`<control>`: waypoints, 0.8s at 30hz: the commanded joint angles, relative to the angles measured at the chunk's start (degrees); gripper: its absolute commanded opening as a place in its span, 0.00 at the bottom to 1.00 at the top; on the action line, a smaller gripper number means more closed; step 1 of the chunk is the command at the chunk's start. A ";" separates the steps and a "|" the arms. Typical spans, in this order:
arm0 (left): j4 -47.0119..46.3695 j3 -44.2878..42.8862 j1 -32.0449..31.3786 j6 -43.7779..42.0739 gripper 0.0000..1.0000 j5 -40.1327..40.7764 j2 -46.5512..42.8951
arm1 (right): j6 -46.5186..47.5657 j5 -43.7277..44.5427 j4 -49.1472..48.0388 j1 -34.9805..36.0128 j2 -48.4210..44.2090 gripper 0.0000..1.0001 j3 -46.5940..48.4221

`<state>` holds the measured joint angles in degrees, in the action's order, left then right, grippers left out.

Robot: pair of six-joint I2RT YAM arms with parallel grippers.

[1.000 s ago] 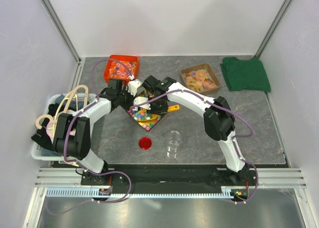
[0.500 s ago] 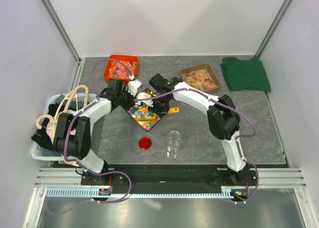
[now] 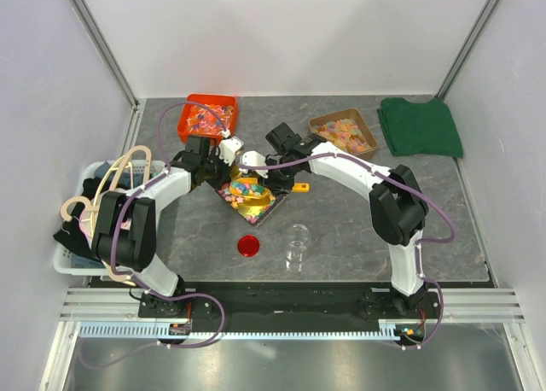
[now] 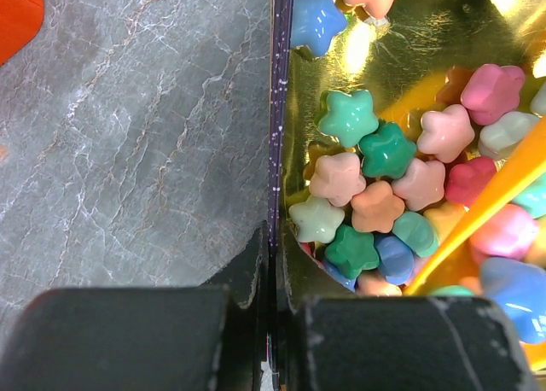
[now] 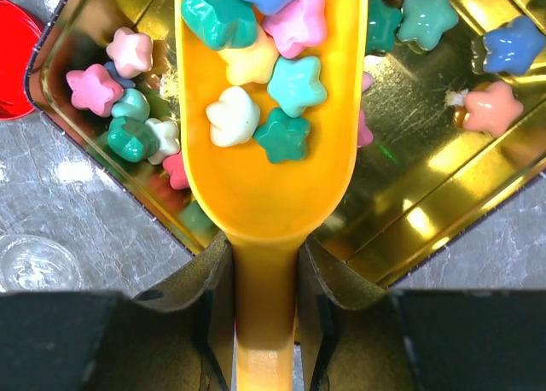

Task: Pack the candies
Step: Scoop the fake candies from the storage box, then place the fake candies in the packing bottle.

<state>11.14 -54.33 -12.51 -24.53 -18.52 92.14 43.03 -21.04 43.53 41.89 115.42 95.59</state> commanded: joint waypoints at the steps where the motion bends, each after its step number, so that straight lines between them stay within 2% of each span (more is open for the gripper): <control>1: -4.90 -1.57 0.12 2.47 0.02 -3.10 -0.47 | -0.40 -2.78 -3.36 -0.66 -5.19 0.00 -1.10; 24: -4.90 -2.10 0.38 2.12 0.02 -1.60 2.96 | -4.00 -10.08 -4.42 -6.82 -25.23 0.00 -9.99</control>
<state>10.11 -54.33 -12.49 -24.53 -18.11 95.02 40.99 -26.50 41.50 35.86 94.87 86.19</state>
